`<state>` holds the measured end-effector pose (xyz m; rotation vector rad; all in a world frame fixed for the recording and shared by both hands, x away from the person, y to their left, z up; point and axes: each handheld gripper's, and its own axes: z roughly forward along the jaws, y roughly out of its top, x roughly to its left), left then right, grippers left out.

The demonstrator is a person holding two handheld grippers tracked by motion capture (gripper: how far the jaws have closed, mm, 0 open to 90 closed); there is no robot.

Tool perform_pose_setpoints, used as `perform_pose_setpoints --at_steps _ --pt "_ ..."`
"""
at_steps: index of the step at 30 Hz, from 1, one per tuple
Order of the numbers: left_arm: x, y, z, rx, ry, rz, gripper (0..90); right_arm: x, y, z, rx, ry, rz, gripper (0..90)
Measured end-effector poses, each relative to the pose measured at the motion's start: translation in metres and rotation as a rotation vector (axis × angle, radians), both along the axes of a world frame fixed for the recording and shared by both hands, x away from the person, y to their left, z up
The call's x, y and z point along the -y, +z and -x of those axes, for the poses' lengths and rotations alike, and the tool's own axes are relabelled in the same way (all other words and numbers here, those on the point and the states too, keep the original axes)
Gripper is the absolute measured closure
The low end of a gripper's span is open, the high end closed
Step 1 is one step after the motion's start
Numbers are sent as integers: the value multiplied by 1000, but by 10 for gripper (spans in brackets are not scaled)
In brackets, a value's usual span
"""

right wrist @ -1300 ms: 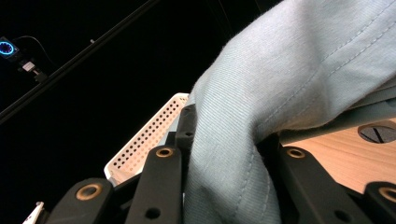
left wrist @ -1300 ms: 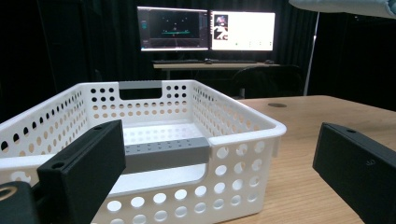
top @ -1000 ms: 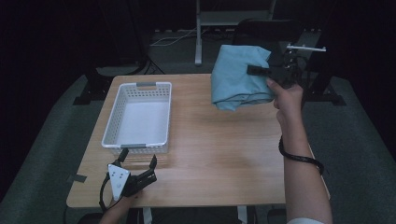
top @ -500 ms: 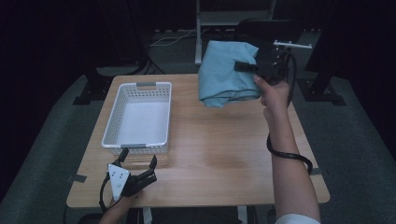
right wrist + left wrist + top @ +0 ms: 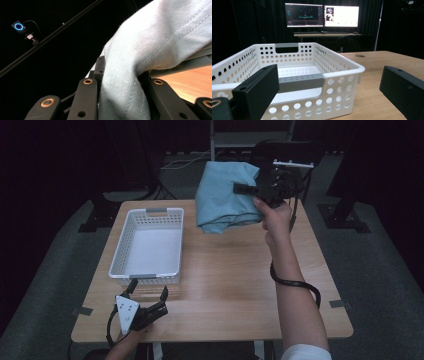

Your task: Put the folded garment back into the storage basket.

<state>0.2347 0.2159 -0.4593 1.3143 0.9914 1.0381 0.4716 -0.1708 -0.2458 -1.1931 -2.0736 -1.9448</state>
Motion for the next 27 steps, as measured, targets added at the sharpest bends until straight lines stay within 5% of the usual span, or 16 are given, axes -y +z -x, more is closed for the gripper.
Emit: perform_pose_setpoints --at_steps 27 --pt "0 0 1 6 0 3 38 -67 -3 -12 -16 62 -32 728"
